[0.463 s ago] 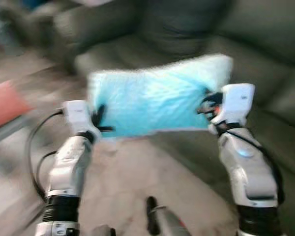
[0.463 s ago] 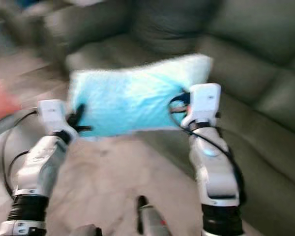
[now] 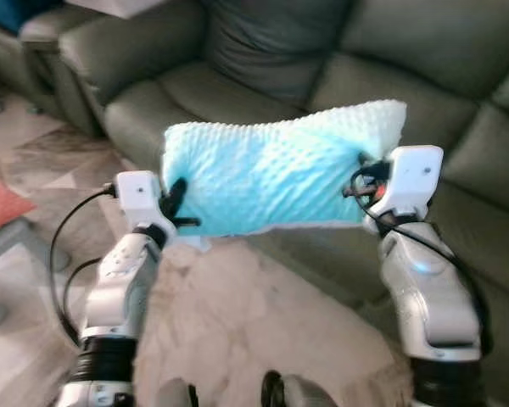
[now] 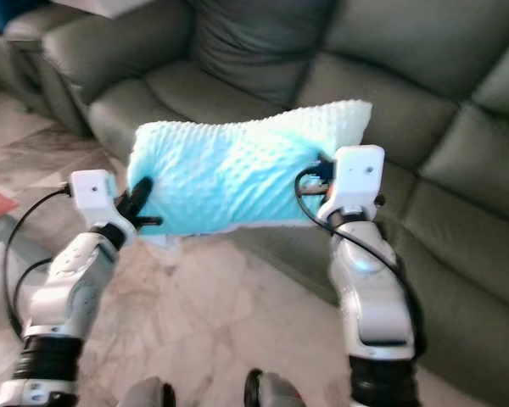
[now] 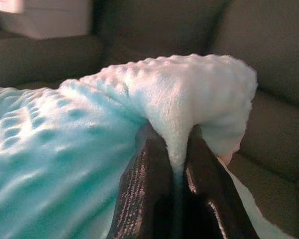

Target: Move the pillow to the sofa

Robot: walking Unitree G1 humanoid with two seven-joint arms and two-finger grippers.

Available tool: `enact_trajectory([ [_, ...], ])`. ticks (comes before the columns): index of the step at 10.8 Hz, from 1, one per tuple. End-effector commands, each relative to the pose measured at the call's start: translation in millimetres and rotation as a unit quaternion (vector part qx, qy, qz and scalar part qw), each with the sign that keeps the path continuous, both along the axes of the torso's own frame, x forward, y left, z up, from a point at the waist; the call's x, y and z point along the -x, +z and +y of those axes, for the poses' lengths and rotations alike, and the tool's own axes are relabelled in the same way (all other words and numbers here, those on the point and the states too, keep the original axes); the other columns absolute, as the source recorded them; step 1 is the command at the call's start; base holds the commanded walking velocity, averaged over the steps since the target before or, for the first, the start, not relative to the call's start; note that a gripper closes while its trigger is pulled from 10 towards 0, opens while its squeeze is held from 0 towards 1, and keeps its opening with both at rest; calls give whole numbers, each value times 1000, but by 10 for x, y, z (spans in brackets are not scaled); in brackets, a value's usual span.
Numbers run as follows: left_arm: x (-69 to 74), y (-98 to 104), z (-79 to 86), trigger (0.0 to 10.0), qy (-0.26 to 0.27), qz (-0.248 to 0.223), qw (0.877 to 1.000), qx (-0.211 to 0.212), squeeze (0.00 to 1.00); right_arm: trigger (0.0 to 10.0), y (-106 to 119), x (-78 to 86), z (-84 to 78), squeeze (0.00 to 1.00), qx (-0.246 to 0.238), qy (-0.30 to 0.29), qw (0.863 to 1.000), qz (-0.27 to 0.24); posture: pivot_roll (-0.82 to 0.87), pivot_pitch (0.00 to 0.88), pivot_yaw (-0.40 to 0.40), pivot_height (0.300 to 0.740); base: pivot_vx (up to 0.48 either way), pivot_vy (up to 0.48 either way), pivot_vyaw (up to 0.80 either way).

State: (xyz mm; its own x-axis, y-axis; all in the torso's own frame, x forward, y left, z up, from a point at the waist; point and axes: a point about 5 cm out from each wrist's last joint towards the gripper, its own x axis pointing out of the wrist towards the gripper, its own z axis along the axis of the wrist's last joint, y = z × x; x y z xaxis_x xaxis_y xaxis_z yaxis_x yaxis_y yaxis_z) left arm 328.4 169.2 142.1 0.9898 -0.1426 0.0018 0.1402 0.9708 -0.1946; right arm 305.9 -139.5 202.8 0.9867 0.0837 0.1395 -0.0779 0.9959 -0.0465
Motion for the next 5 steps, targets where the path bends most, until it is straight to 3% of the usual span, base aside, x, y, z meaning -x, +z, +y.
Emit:
enact_trajectory([
  [1, 7, 4, -36, 10000, -5, -2, 1000, 3, 0, 10000, 87, 28, -65, 0, 4, -11, 1000, -21, -124, 229, -52, 740, 420, 0, 0],
  [2, 11, -5, -50, 10000, -6, -1, 1000, 9, 0, 10000, 87, 28, -66, 0, 5, -10, 1000, -21, -125, 230, -52, 740, 409, 251, 0],
  [5, 11, -28, -74, 10000, -11, 6, 1000, 6, 0, 10000, 83, 28, -63, 0, 7, -11, 1000, -20, -129, 230, -55, 740, 0, 0, 0],
])
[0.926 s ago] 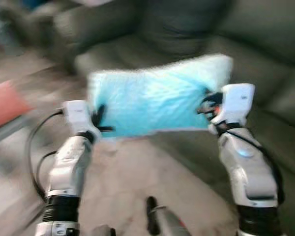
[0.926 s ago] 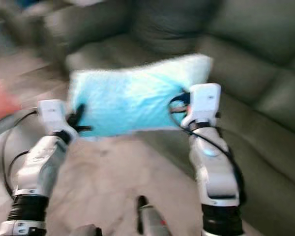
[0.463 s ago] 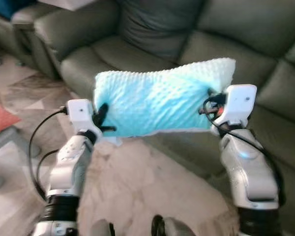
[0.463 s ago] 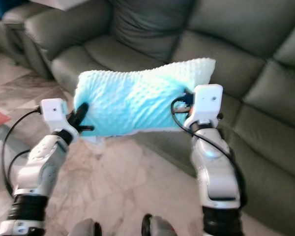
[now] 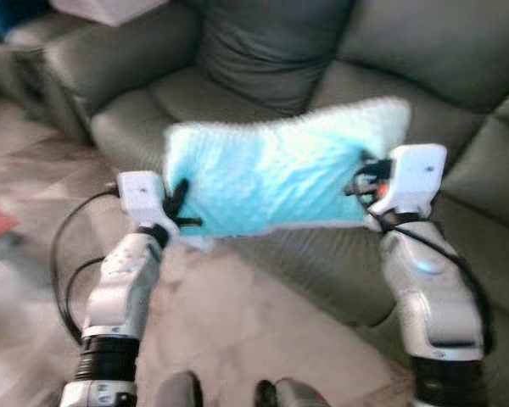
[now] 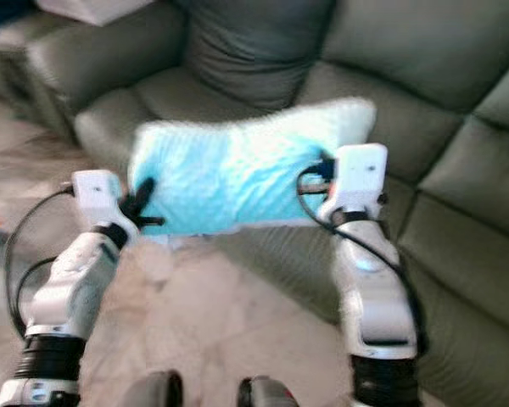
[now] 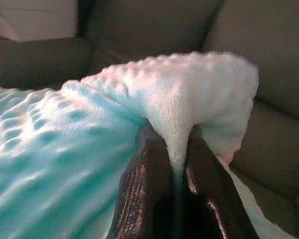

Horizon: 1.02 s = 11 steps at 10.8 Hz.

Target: Move the pillow to the sofa

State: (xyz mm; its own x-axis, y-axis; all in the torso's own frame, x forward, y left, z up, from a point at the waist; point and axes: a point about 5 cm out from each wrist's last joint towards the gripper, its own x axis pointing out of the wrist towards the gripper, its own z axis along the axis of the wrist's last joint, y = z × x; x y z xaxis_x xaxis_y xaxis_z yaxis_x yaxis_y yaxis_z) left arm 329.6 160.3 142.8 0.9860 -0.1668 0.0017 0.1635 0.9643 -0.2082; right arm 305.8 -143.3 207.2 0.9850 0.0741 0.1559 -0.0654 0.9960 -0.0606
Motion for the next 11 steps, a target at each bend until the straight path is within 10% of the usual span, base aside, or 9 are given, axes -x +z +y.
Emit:
enact_trajectory([
  [1, 18, -46, 7, 10000, 5, 10, 1000, 6, 0, 10000, 34, 25, -28, 0, 1, -6, 1000, -9, -130, 231, -56, 740, 0, 0, 0],
  [11, 28, -65, 8, 10000, 7, 19, 1000, 20, 0, 10000, 20, 13, -46, 0, 4, -13, 1000, 2, -137, 240, -62, 740, 25, 0, -771],
])
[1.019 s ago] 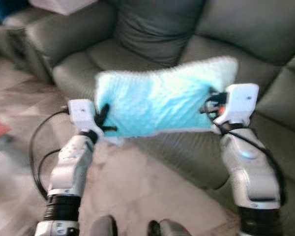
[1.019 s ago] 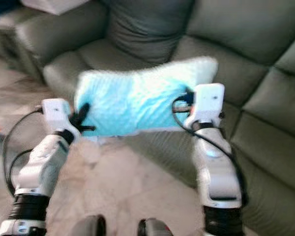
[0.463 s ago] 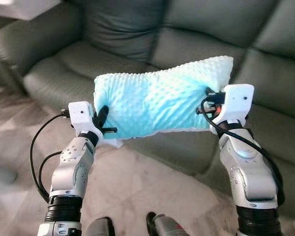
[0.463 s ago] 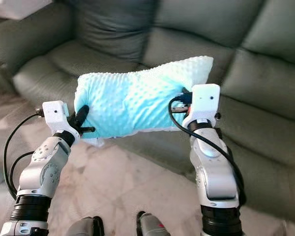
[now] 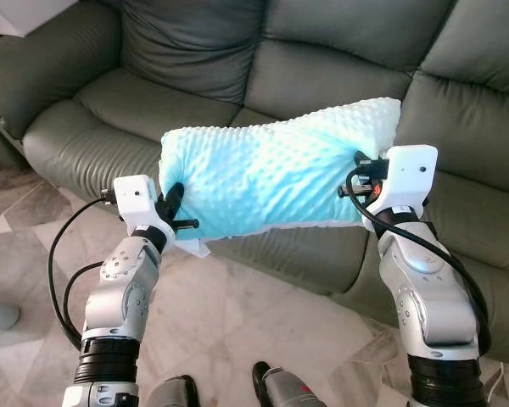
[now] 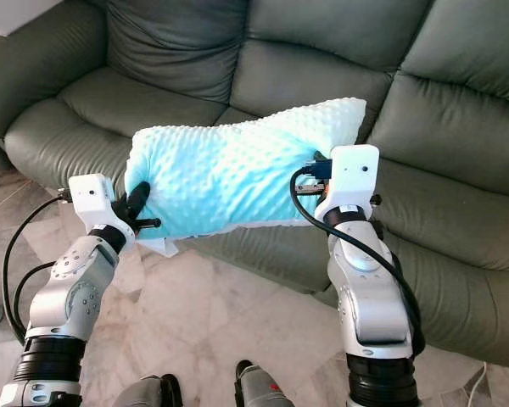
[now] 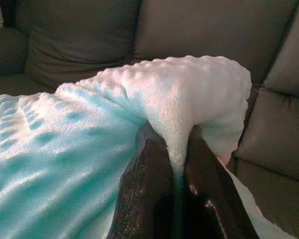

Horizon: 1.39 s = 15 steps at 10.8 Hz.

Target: Move the pillow to the sofa

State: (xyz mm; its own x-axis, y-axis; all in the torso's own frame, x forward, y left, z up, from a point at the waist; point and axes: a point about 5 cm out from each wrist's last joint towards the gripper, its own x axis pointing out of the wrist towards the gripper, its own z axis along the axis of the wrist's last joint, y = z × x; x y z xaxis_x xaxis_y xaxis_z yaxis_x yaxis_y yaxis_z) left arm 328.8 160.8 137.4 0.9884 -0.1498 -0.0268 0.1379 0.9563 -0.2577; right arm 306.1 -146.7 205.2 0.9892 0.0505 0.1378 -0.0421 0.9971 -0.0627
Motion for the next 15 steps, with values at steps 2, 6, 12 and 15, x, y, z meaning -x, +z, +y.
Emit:
enact_trajectory([
  [2, 23, -6, 4, 10000, -6, -4, 1000, -9, 0, 10000, 45, 15, -8, 0, 5, 0, 1000, -9, -137, 240, -61, 740, 429, 0, -769],
  [6, 27, -22, -9, 10000, -10, -1, 1000, -6, 0, 10000, 50, 19, 1, 0, 9, 2, 1000, -12, -137, 236, -62, 740, 427, 0, -773],
  [12, 15, -46, -29, 10000, -5, 15, 1000, 6, 0, 10000, 43, 23, 26, 0, 13, 6, 1000, -12, -136, 235, -59, 740, 64, 0, 0],
  [15, 13, -70, -23, 10000, 0, 25, 1000, 9, 0, 10000, 26, 26, 30, 0, 13, 7, 1000, -8, -135, 237, -56, 740, 0, 0, 0],
])
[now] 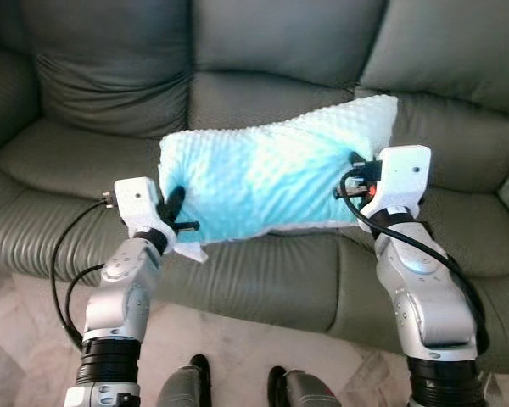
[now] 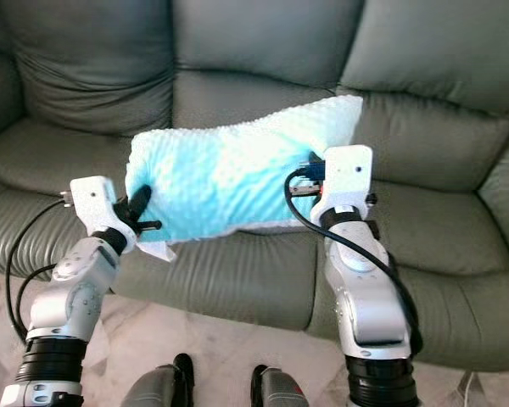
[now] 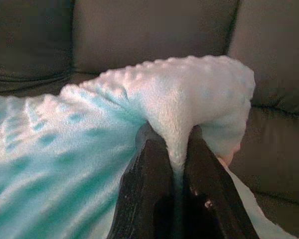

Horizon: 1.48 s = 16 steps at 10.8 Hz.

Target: Move the pillow to the sofa

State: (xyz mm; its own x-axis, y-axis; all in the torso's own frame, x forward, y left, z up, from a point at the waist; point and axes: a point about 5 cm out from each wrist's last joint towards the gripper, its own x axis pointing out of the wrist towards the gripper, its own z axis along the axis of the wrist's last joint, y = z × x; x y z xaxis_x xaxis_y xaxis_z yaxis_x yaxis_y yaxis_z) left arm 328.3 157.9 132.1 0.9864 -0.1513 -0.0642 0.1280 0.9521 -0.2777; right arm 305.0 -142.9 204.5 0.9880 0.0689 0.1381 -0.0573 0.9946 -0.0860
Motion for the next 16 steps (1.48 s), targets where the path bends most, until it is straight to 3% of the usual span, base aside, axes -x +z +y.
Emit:
enact_trajectory([
  [1, 4, -14, 4, 10000, -4, 6, 1000, -2, 0, 10000, 33, 14, -6, 0, 1, 0, 1000, -7, -135, 236, -56, 740, 0, 0, 0],
  [3, 2, -44, 2, 10000, -3, 20, 1000, -3, 0, 10000, 26, 19, -6, 0, 1, 0, 1000, -6, -136, 237, -55, 740, 0, 240, 0],
  [4, 9, -70, -15, 10000, -16, 28, 999, -27, 0, 10000, 24, 17, -7, 0, 1, -1, 1000, -5, -136, 237, -56, 740, 0, 480, 0],
  [9, 19, -85, -25, 10000, -21, 34, 999, -26, 0, 10000, 18, 17, -8, 0, 1, -3, 1000, -4, -136, 238, -53, 740, 0, 480, 0],
  [16, 39, -52, -208, 10000, -79, 15, 996, -38, 0, 10000, -19, 9, -30, 0, 11, -15, 1000, 5, -138, 240, -48, 740, 0, 0, 0],
])
